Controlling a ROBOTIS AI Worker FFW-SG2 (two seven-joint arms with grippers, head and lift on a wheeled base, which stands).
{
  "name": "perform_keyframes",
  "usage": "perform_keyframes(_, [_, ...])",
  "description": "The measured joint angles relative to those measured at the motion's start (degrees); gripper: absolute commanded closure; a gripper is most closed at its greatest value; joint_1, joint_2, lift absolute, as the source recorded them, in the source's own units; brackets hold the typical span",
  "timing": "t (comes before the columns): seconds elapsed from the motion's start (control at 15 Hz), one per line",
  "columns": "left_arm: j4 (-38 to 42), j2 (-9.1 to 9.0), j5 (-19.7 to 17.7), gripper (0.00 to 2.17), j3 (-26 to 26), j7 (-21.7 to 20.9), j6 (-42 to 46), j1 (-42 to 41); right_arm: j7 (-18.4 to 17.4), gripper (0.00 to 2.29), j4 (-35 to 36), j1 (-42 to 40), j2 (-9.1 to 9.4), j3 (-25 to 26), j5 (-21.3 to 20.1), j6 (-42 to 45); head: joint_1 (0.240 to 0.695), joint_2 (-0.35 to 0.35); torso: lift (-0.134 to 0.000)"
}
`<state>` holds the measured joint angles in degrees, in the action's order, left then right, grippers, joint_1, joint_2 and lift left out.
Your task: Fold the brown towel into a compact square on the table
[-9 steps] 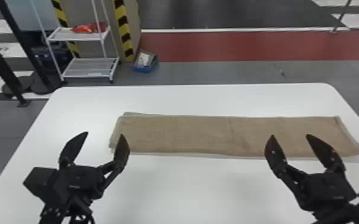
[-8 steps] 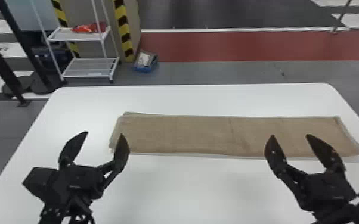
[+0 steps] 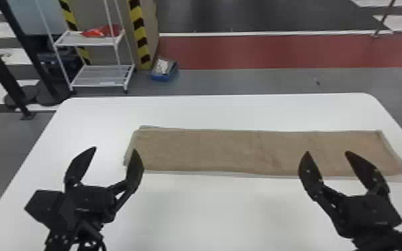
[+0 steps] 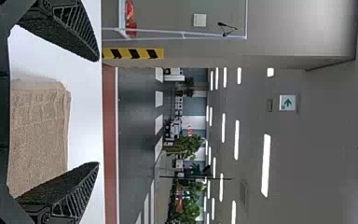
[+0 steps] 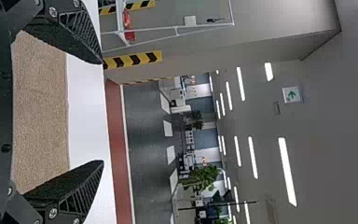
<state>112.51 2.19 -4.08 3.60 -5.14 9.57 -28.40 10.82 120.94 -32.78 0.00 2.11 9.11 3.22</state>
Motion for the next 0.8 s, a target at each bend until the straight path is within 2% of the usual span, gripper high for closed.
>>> perform_keyframes(0.4, [-1.17,0.02,-0.24,0.09,0.42,-1.18,-3.32,2.43,0.06,0.13,-0.41,0.77,0.0,-0.07,-0.79,-0.66,0.695,0.053,-0.123])
perform_keyframes(0.8, [-7.87,0.15,-1.57,0.11,2.76,-7.94,-21.38,15.8,0.28,0.13,-4.39,6.35,0.0,0.39,-2.87,-3.83,0.695,0.045,-0.123])
